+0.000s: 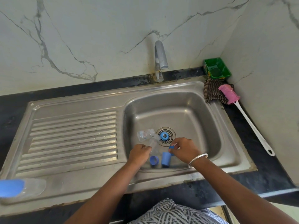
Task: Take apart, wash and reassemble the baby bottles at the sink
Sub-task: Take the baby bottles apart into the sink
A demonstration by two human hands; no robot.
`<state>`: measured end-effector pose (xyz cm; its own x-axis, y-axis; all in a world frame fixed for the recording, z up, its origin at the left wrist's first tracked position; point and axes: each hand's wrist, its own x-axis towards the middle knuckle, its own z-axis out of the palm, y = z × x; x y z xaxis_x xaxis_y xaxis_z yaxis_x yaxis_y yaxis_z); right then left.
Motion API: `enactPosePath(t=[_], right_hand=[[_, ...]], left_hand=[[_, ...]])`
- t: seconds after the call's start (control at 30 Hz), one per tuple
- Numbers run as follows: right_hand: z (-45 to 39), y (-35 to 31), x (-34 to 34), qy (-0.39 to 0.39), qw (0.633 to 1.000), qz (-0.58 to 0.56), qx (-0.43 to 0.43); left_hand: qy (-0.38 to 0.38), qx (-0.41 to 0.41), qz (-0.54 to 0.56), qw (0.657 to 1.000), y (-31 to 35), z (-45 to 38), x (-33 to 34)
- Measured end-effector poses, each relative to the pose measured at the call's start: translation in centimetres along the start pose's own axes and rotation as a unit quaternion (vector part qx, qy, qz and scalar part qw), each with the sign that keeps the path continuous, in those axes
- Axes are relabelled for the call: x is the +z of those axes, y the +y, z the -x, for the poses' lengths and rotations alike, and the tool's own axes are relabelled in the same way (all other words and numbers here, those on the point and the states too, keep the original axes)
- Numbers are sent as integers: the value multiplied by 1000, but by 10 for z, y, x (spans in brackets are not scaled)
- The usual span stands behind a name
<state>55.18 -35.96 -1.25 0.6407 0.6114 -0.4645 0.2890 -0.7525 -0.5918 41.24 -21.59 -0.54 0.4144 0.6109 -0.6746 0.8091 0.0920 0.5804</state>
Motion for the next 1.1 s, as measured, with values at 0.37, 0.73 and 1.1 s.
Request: enactPosePath(t=[0.37, 0.73, 1.1], right_hand=[[0, -84, 32, -9, 993, -39, -107], [22, -248, 114, -95, 940, -14, -329], [61, -373, 224, -275, 809, 176, -488]], left_hand=[[23, 79, 176, 981, -33, 16, -52], [118, 39, 326, 937, -109, 33, -136], [144, -5, 254, 956, -149, 56, -182]])
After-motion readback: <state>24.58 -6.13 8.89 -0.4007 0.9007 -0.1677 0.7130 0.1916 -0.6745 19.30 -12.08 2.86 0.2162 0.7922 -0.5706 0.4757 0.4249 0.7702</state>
